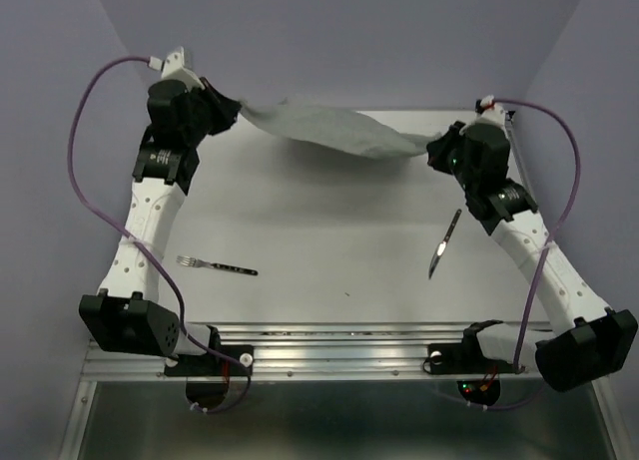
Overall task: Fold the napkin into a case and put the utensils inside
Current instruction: Flatten out the crumpled napkin at the center of the board.
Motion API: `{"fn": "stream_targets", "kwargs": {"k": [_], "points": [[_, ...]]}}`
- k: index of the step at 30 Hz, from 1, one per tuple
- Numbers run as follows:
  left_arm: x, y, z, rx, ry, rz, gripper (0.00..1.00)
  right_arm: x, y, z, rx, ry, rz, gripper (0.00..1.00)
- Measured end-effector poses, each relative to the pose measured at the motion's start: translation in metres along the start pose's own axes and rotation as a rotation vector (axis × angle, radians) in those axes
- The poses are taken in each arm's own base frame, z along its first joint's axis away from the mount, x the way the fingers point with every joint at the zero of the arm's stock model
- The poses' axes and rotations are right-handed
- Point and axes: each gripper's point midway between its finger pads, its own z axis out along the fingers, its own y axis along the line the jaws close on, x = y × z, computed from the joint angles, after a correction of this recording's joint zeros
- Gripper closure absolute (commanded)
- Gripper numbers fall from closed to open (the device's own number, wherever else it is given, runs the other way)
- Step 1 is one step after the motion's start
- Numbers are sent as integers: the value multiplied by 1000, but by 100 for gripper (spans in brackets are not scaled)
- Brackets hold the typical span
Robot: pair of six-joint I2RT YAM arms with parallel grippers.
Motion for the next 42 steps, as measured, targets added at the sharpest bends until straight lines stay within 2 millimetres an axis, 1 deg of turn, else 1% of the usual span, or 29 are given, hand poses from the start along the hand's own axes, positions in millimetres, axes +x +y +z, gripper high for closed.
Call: {"fn": "stream_targets", "kwargs": {"k": [1, 2, 3, 5, 6, 7, 8, 9, 10, 11, 12, 14, 15, 17, 18, 21, 22, 25, 28, 30, 32, 34, 38, 42], "points": [[27, 13, -1, -18, 53, -9, 100, 32, -17, -6, 30, 58, 4, 70], [60, 30, 2, -38, 112, -23, 100, 70, -36, -11, 65, 131, 15, 54], [97, 49, 3, -71, 183, -39, 100, 97, -48, -14, 88, 188, 17, 44], [177, 95, 0, -168, 339, -81, 100, 160, -80, -27, 160, 327, 39, 40], [217, 117, -7, -224, 429, -103, 100, 189, -94, -37, 193, 398, 43, 40], [243, 131, -14, -265, 491, -120, 100, 216, -107, -48, 228, 469, 56, 39], [279, 150, -26, -322, 578, -144, 100, 235, -117, -58, 259, 521, 63, 39], [306, 164, -37, -369, 649, -163, 100, 244, -123, -65, 281, 550, 69, 39], [321, 171, -45, -395, 691, -177, 100, 251, -126, -70, 298, 569, 78, 39], [328, 174, -49, -408, 710, -185, 100, 252, -128, -73, 306, 573, 86, 40], [331, 174, -51, -412, 717, -193, 100, 250, -127, -74, 309, 567, 92, 43], [327, 172, -47, -397, 699, -196, 100, 244, -126, -73, 314, 543, 101, 49], [324, 170, -44, -387, 686, -195, 100, 241, -127, -71, 319, 533, 101, 66], [320, 168, -40, -377, 669, -195, 100, 240, -128, -68, 334, 529, 98, 75], [319, 167, -39, -374, 665, -194, 100, 240, -129, -66, 348, 529, 99, 76], [315, 166, -36, -369, 657, -192, 100, 247, -141, -57, 415, 550, 90, 76], [314, 165, -35, -367, 653, -192, 100, 250, -145, -55, 433, 558, 90, 73], [310, 163, -33, -361, 647, -191, 100, 258, -169, -53, 519, 584, 95, 70], [308, 161, -31, -355, 643, -191, 100, 260, -189, -53, 580, 602, 106, 69], [307, 161, -31, -354, 643, -191, 100, 261, -204, -52, 623, 614, 111, 67], [305, 160, -30, -352, 641, -190, 100, 264, -219, -51, 661, 637, 108, 53], [303, 158, -28, -347, 636, -187, 100, 268, -230, -51, 691, 658, 94, 47], [298, 156, -26, -339, 628, -181, 100, 270, -234, -47, 697, 685, 56, 47], [298, 156, -26, -338, 629, -181, 100, 270, -239, -37, 699, 700, 27, 49]]}}
